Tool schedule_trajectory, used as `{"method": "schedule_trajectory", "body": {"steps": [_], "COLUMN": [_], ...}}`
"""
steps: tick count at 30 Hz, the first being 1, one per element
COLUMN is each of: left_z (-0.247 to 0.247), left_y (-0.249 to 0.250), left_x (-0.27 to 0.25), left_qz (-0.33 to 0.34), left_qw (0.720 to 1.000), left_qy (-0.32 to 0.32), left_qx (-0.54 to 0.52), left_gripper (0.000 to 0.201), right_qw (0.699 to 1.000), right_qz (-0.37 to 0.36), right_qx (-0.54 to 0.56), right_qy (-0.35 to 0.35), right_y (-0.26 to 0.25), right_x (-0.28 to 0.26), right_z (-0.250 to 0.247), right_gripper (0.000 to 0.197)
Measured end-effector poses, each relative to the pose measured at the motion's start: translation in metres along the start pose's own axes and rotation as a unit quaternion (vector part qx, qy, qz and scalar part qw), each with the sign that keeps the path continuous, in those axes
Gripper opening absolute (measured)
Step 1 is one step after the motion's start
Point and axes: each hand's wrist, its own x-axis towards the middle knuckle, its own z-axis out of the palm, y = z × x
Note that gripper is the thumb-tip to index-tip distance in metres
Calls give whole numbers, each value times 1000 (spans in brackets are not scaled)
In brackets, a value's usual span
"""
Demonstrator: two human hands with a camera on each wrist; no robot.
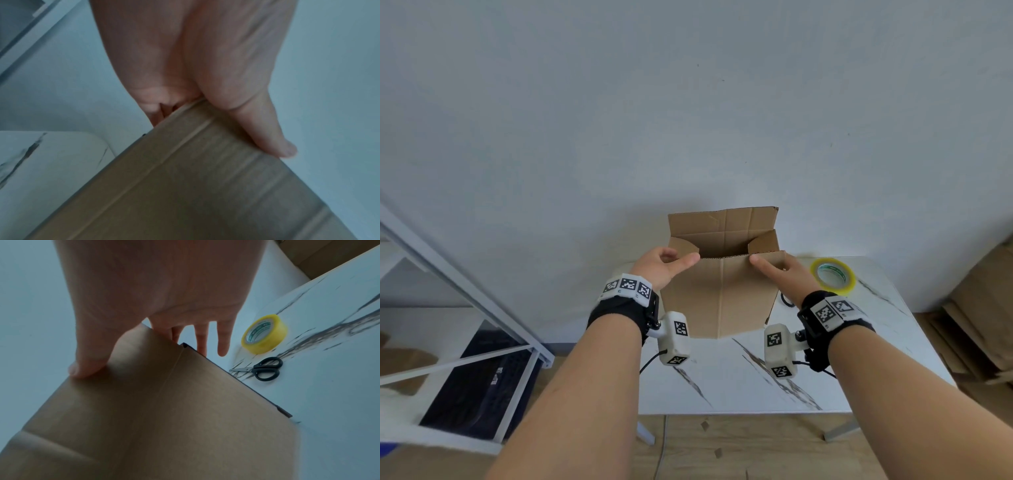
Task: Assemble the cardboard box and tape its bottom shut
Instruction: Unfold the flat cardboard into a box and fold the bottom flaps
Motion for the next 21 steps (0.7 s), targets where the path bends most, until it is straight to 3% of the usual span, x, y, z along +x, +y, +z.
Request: {"method": "schedule_trajectory", "body": {"steps": [2, 4, 14, 18, 21], "left_z": [5, 10, 30, 40, 52], "left_y": [0, 0, -3, -3, -6], "left_x": [3, 7, 30, 33, 30], "left_qz": [5, 4, -3, 27, 58], "left_qw": [999, 998, 991, 983, 969], "left_qy": [32, 63, 124, 172, 219], "left_qx": [1, 11, 44, 56, 102], "left_gripper": [59, 56, 55, 59, 55], "right_qw": [1000, 999, 981, 978, 984], "right_qz": [-10, -21, -11, -9, 9], "right_qx": [2, -31, -160, -160, -136], "right_qy": [13, 37, 109, 134, 115], "right_y": [0, 3, 4, 1, 0], "right_x": [2, 8, 24, 29, 31], "right_z": [2, 2, 17, 23, 18], "right_gripper": [38, 34, 48, 56, 64]}}
